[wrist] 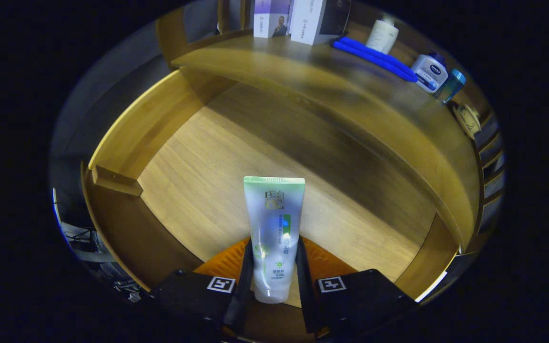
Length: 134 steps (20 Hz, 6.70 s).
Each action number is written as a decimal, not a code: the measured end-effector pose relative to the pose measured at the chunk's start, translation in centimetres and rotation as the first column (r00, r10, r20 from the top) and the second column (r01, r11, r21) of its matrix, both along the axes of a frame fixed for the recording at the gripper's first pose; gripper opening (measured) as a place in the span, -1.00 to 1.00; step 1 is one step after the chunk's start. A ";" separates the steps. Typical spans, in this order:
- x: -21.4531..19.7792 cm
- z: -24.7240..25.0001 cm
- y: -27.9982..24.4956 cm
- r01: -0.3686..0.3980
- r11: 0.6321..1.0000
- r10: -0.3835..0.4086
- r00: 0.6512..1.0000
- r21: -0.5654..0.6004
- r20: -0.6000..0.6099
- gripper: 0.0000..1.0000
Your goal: Pull open the drawer, take out the items inside it, and place them on the countertop above the cabinet.
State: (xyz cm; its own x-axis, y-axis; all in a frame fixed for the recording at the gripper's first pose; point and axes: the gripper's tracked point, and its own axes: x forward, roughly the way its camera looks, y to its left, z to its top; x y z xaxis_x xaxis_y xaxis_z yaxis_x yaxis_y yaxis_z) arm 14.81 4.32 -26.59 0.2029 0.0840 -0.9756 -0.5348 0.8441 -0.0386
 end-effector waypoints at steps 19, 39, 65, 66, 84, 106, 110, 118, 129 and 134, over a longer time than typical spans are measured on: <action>3.3 11.5 -0.3 0.094 0.972 -0.139 0.969 0.216 0.205 -0.03; 19.7 9.5 -6.2 0.595 0.698 -0.652 0.758 0.398 0.010 -0.04; 1.5 23.7 -1.3 0.132 0.815 -0.556 0.452 0.564 0.697 0.96; 0.0 23.6 -1.6 0.138 0.825 -0.550 0.422 0.549 0.720 0.96; -14.4 12.0 -1.2 0.239 0.791 -0.611 0.348 0.563 0.711 0.96; -11.9 5.6 -1.9 0.299 0.833 -0.550 0.366 0.465 0.750 0.96; -10.5 5.4 -2.2 0.297 0.831 -0.554 0.374 0.470 0.744 0.95; -8.1 5.2 -1.9 0.314 0.806 -0.591 0.390 0.501 0.706 0.92; -2.8 4.4 -2.5 0.339 0.808 -0.589 0.412 0.483 0.695 0.92; 0.5 4.0 -2.9 0.349 0.799 -0.601 0.419 0.490 0.681 0.92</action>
State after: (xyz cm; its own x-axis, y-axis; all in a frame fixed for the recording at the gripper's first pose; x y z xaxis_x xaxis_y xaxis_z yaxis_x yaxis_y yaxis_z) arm 15.28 1.46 -22.55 0.9321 -0.0863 -0.3517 0.1029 0.9943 0.0288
